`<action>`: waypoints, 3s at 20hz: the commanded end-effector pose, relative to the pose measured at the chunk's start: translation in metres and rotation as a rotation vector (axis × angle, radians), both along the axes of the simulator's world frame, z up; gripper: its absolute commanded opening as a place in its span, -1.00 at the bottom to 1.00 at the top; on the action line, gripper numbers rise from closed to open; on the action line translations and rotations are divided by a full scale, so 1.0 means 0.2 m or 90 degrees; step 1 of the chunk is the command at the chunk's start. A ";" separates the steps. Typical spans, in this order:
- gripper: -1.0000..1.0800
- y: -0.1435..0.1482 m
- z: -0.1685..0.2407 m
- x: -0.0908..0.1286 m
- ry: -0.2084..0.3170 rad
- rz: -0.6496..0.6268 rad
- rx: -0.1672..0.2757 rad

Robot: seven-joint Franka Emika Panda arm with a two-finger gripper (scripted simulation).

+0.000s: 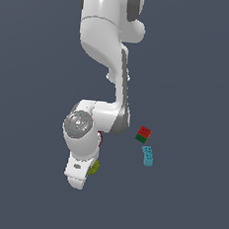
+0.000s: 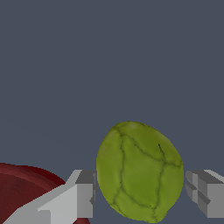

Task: Pick up a designated object from a clutter of objects.

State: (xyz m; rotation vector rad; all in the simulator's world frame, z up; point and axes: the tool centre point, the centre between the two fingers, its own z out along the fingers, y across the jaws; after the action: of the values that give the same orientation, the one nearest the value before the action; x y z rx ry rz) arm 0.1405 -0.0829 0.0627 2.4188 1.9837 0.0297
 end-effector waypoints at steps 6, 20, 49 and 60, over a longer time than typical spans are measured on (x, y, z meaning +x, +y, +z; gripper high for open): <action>-1.00 -0.01 0.12 -0.09 -0.001 0.000 0.000; -1.00 -0.03 0.55 -0.45 0.003 -0.002 -0.001; -1.00 -0.07 1.60 -1.25 0.013 -0.004 0.000; -1.00 -0.09 1.80 -1.39 0.014 -0.005 -0.001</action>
State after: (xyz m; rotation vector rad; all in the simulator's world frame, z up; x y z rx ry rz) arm -0.1353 -0.1002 0.4194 2.4377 1.9831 0.0008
